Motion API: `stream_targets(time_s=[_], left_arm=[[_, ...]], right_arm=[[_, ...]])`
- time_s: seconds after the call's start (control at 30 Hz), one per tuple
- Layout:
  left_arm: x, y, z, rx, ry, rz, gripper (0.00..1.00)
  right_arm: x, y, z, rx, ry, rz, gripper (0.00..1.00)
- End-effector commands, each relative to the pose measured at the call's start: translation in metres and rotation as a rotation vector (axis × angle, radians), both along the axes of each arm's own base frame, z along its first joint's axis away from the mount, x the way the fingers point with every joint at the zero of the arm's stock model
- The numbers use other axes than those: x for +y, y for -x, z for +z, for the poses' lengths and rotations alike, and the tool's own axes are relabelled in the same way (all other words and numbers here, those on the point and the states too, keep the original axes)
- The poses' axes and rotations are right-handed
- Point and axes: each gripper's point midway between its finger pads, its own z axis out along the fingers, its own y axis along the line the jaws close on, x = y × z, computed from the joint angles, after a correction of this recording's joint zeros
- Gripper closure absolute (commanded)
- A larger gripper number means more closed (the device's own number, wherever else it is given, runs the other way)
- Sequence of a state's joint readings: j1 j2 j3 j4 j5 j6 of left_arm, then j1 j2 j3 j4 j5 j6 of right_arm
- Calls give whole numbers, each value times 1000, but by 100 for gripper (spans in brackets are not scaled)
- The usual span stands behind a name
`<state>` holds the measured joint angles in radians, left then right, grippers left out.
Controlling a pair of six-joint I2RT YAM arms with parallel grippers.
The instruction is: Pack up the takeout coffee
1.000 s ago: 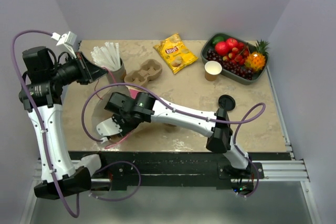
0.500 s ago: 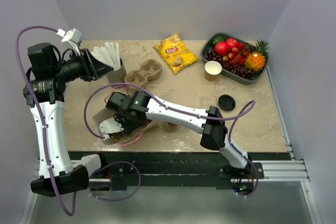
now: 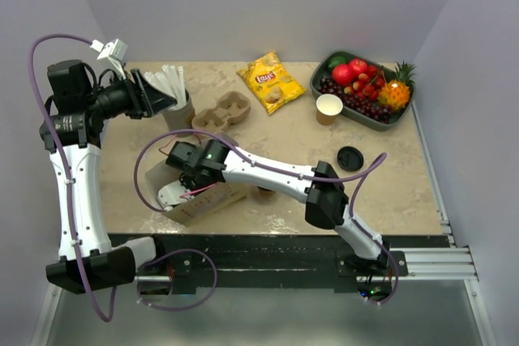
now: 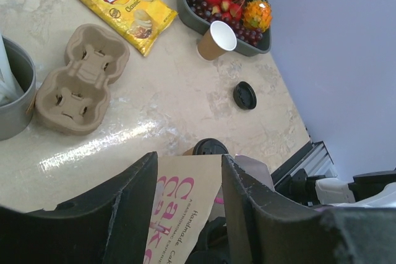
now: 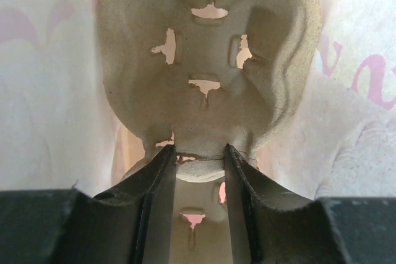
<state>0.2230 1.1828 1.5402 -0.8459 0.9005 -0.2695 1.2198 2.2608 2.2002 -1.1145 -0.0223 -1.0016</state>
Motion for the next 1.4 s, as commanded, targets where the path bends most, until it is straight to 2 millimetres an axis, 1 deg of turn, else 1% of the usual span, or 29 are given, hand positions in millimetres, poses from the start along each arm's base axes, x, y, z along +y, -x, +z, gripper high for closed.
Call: stream_targets(time_s=[0.0, 0.1, 0.23, 0.3, 0.43, 0.57, 0.63, 0.7, 0.77, 0.8, 0.83, 0.9, 0.93, 0.97, 1.03, 1.1, 1.17, 1.23, 1.27, 1.3, 1.37], left_arm=[[-2, -4, 15, -52, 7, -19, 49], [-3, -6, 15, -49, 13, -26, 48], [-4, -8, 17, -55, 19, -40, 46], [-5, -8, 17, -57, 22, -47, 45], [-4, -10, 23, -80, 20, -46, 43], [-5, -10, 28, -97, 20, -56, 42], [-5, -8, 26, -94, 15, -58, 41], [-6, -6, 26, -100, 11, -63, 41], [-7, -5, 27, -103, 8, -67, 41], [-7, -4, 28, -105, 6, -66, 41], [-6, -4, 28, -104, 5, -65, 41], [-7, -3, 29, -109, 4, -69, 41], [-7, -3, 30, -112, 3, -71, 41], [-7, -3, 31, -116, 4, -73, 41], [-8, -2, 33, -121, 5, -79, 41], [-8, -2, 36, -130, 2, -77, 40], [-8, -2, 40, -148, 5, -80, 40], [-9, -1, 45, -169, 3, -80, 39], [-10, 0, 48, -175, 8, -84, 38], [-10, 1, 50, -185, 8, -85, 37], [-11, 3, 59, -216, 7, -83, 36]], right_arm=[[0, 0, -18, 40, 16, 31, 100], [-3, 2, -30, 82, 32, 33, 100], [-7, 3, -41, 114, 54, 44, 100], [-6, 2, -40, 124, 50, 50, 100], [-12, 2, -49, 156, 70, 62, 100], [-21, 2, -67, 164, 118, 72, 100], [-20, 3, -71, 166, 119, 71, 100], [-22, 3, -77, 171, 127, 66, 92], [-20, 1, -78, 162, 124, 57, 88], [-19, 0, -80, 158, 125, 52, 84], [-19, -2, -81, 150, 123, 45, 76], [-17, -5, -78, 134, 118, 30, 75], [-17, -5, -77, 134, 120, 28, 72], [-15, -6, -73, 130, 112, 27, 69], [-14, -8, -65, 117, 101, 22, 66], [-9, -11, -51, 103, 69, 17, 60], [-3, -14, -30, 81, 19, 2, 51], [0, -13, -17, 78, -13, 1, 49], [3, -12, -3, 71, -46, 3, 48], [5, -11, 3, 69, -61, 2, 44], [7, -9, 17, 60, -98, -5, 41]])
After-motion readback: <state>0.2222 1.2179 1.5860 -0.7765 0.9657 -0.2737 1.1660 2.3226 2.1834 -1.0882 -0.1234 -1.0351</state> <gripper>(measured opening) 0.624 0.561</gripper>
